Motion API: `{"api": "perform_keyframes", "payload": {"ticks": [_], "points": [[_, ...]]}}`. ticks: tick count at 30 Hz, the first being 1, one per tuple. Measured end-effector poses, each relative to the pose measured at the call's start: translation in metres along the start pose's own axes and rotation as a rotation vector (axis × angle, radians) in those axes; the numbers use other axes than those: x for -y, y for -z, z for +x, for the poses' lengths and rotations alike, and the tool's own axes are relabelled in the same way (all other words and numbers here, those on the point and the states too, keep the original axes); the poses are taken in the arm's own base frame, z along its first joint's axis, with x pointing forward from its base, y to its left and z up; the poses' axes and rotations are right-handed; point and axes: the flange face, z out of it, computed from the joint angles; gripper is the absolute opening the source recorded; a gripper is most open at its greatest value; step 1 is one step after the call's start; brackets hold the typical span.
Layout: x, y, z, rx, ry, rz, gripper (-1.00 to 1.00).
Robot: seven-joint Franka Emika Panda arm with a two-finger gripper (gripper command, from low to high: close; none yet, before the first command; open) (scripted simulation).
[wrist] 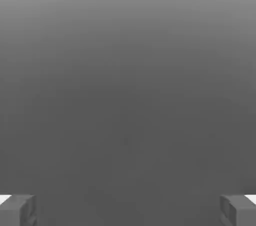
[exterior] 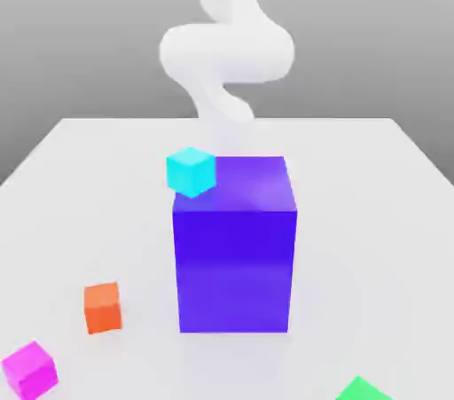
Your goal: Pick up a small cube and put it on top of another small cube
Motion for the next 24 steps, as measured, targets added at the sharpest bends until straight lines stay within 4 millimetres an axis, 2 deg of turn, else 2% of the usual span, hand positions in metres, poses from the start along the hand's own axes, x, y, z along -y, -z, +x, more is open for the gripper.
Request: {"api": "perform_keyframes", "payload": {"ticks": [6,11,16,19,24], "points": [[-0.035,-0.106,0.031,0.093,-0.123,-0.120,0.00],[-0.080,-0.189,0.047,0.155,-0.228,-0.224,0.00],[-0.139,-0.265,0.052,0.205,-0.334,-0.336,0.00],[-0.184,-0.305,0.053,0.226,-0.407,-0.409,0.00],[-0.257,-0.366,0.039,0.263,-0.502,-0.530,0.00]]}}
